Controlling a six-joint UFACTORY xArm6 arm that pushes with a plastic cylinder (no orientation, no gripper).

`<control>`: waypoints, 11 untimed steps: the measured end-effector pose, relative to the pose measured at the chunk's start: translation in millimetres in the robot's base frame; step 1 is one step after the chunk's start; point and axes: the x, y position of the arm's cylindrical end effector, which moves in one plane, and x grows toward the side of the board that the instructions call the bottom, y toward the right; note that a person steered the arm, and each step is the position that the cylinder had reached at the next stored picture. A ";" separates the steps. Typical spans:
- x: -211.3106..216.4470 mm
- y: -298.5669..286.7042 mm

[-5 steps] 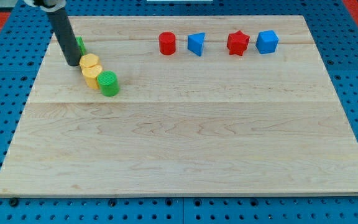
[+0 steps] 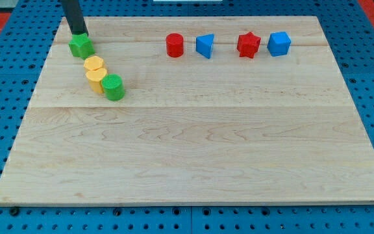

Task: Move the green star towards the yellow yexagon

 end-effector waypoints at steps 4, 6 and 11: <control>29.9 16.8; 48.0 37.7; 83.9 -1.5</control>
